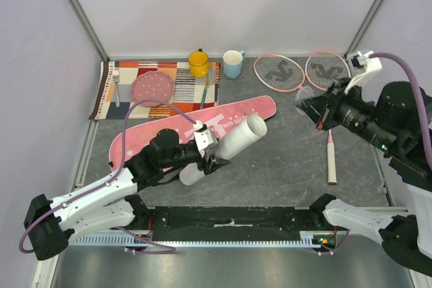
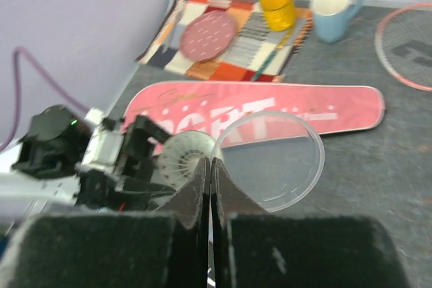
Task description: Pack up the badminton gear
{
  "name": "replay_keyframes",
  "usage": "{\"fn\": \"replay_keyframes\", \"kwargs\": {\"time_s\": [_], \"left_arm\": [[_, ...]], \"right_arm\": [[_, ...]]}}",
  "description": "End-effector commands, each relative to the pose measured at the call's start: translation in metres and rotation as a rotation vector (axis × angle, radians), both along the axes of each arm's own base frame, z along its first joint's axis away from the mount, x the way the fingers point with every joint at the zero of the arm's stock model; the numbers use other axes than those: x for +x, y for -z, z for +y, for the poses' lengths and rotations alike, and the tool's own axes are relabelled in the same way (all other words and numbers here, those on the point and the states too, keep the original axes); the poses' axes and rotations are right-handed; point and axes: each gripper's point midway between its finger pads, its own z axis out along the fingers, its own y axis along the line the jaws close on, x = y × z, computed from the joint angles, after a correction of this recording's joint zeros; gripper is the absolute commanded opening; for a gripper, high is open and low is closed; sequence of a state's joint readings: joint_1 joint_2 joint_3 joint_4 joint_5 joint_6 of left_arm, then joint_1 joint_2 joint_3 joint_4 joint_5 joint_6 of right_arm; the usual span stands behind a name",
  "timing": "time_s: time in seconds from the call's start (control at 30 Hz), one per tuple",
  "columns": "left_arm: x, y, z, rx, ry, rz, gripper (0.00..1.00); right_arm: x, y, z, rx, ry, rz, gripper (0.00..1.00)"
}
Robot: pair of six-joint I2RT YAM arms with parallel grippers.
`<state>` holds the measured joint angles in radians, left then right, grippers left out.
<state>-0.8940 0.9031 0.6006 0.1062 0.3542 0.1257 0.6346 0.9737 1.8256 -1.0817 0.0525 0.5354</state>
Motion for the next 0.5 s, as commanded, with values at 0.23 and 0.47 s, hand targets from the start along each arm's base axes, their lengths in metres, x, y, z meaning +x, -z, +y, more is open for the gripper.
{"fn": "replay_keyframes", "kwargs": {"time_s": [0.23, 0.47], "left_arm": [[-0.008, -0.023, -0.008, -0.054, 0.084, -0.089, 0.46], [-0.004, -0.018, -0.008, -0.022, 0.079, -0.091, 0.46]], "right_arm": [[-0.019, 0.046, 0.077, -0.098, -0.453, 0.277, 0.00], [-0.024, 0.068, 0.082, -0.137, -0.511, 0.368, 0.00]]}}
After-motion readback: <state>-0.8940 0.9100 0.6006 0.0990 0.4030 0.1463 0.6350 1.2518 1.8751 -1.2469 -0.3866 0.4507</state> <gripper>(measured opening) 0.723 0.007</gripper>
